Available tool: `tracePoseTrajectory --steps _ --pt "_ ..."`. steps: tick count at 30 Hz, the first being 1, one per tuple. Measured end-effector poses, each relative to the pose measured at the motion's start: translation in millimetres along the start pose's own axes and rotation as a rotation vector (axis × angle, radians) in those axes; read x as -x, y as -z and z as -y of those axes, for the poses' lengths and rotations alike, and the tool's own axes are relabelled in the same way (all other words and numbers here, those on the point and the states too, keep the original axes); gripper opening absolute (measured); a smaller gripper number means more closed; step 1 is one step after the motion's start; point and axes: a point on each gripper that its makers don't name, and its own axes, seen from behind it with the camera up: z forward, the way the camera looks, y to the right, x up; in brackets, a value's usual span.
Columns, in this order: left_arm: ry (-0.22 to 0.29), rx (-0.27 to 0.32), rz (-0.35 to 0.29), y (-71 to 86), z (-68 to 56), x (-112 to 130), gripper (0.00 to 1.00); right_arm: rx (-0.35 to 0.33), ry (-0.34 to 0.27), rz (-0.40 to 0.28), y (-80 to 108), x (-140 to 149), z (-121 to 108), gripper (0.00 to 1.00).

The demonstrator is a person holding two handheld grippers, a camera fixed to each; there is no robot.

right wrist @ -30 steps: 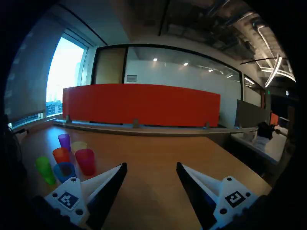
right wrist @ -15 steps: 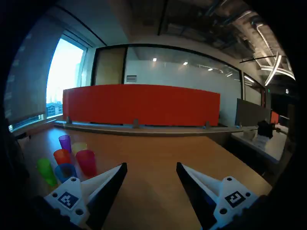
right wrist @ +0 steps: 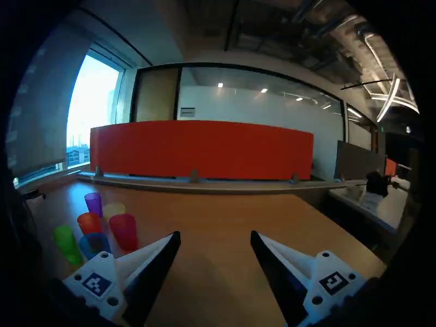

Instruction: Pour water

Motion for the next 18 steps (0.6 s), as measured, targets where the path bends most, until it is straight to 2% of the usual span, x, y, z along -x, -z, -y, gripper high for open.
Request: tracePoseTrajectory --steps 18 --pt "-0.003 0.002 0.002 0.3 -0.9 -0.3 0.99 0.009 0.011 -0.018 4.9 -2.2 -10.6 1.00"
